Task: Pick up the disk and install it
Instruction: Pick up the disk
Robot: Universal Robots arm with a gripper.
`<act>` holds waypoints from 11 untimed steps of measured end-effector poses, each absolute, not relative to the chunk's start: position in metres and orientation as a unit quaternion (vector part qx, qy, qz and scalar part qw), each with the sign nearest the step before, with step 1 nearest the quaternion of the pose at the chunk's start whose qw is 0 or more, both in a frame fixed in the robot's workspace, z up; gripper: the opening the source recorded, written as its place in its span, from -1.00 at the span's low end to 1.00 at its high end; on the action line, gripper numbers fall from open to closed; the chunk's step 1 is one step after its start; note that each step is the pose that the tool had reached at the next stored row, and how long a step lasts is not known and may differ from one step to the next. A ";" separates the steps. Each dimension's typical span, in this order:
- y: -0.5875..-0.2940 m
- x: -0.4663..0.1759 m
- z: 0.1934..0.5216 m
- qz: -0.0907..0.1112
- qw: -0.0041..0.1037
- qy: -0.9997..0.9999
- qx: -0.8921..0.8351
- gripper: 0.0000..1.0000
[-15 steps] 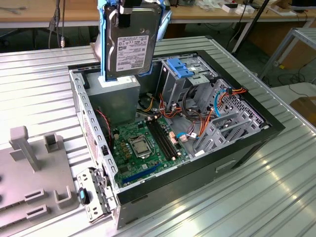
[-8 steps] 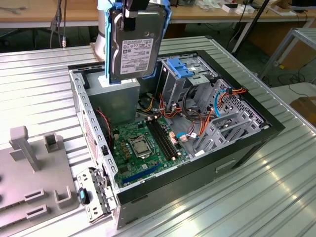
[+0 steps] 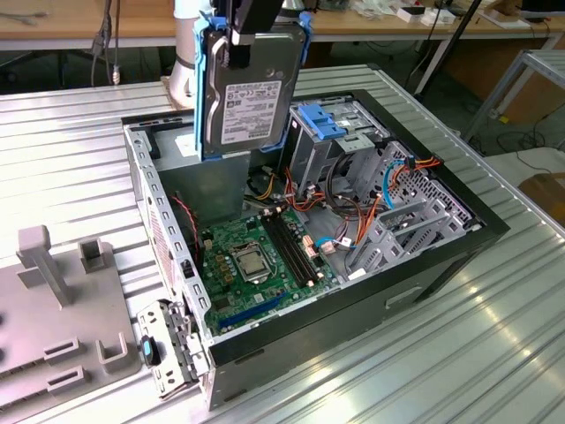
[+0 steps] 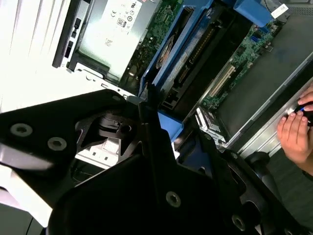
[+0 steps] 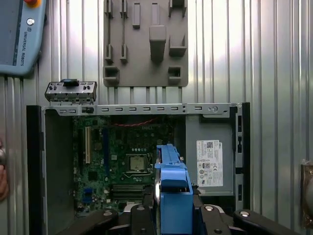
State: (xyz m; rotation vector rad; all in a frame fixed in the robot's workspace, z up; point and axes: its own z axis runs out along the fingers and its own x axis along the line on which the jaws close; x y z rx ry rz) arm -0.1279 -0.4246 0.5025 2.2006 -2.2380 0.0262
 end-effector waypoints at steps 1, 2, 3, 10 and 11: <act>-0.427 -0.127 0.502 0.008 0.001 -0.713 0.701 -0.26; -0.430 -0.127 0.502 0.008 0.001 -0.713 0.701 -0.26; -0.432 -0.126 0.502 0.008 0.001 -0.713 0.701 -0.26; -0.441 -0.110 0.500 0.007 0.000 -0.713 0.701 -0.26; -0.442 -0.107 0.500 0.006 -0.001 -0.713 0.701 -0.26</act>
